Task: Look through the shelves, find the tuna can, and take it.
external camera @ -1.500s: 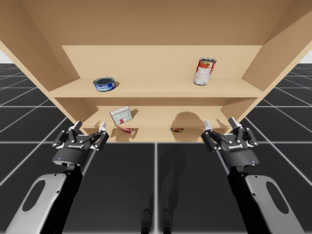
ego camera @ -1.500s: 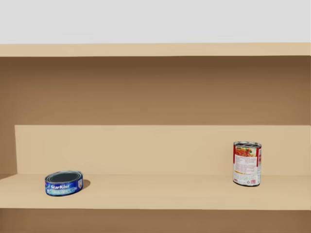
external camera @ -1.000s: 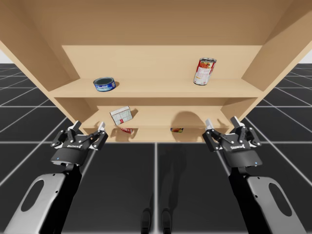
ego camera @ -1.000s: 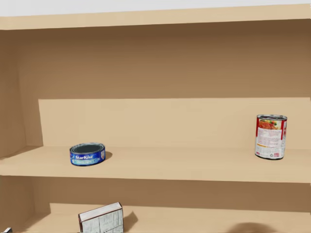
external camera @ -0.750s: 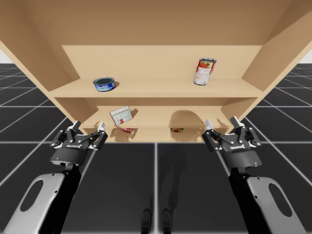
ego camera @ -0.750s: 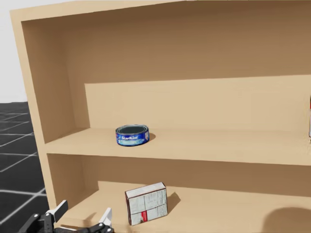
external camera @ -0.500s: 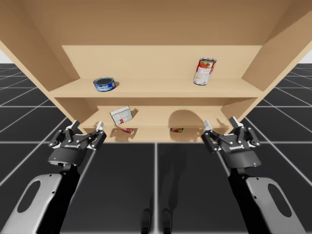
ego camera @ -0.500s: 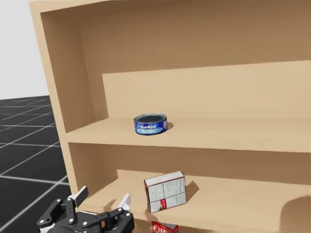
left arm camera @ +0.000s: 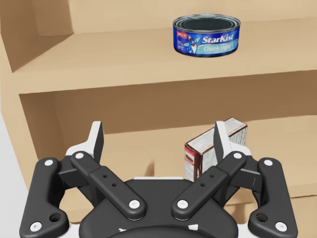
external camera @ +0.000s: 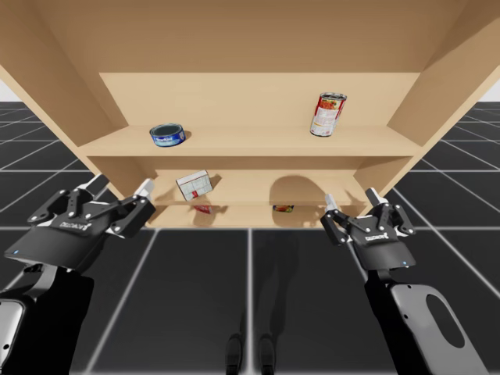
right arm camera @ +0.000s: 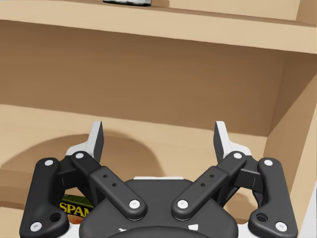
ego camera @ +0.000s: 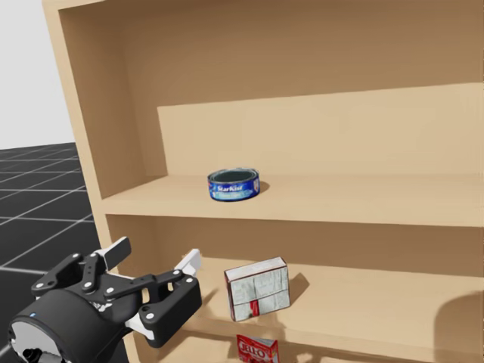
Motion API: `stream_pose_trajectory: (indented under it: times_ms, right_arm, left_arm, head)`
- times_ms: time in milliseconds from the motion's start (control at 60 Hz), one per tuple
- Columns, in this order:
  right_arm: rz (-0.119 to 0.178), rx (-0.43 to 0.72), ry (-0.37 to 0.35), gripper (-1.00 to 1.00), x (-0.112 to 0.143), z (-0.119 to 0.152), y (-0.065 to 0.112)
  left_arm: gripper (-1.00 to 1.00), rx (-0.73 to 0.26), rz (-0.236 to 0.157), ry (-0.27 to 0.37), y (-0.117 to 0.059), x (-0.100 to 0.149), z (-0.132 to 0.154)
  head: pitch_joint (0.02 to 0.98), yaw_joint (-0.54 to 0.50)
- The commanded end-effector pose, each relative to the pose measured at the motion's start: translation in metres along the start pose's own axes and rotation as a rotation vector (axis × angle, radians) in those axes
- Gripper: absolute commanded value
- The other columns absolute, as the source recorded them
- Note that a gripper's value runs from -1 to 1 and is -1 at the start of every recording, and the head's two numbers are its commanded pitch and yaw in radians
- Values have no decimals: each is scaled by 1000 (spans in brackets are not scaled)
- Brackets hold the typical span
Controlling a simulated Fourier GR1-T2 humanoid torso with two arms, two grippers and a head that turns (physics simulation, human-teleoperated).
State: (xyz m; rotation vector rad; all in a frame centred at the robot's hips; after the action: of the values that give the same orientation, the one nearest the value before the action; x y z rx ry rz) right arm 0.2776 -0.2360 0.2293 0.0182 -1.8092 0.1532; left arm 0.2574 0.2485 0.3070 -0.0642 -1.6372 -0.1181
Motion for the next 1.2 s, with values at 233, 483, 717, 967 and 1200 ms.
stream_pose_trajectory:
  times_ms: [233,483,717,967,1200]
  right_arm:
    - [7,-1,0,-1000,-1,0,1]
    - [5,-2,0,-1000,-1,0,0]
    - [2,-7,-5,-1000,0,0,-2]
    - [0,-14,-9,-1000,1,0,-4]
    - [-4,-17,-11,-1000,2,1,-6]
  left_arm:
    - [-1000,-87,-12,-13,-12,60,-11]
    - [-1000,-112,-4,27,-23,68,-42]
    - [-1000,-113,-3,101,-32,66,-77]
    - [-1000,-83,-29,208,-38,63,-107]
    - [-1000,-69,-54,301,-41,54,-117]
  head:
    - [318,317]
    - [320,313]
    - [317,310]
    - [325,296]
    - [331,289]
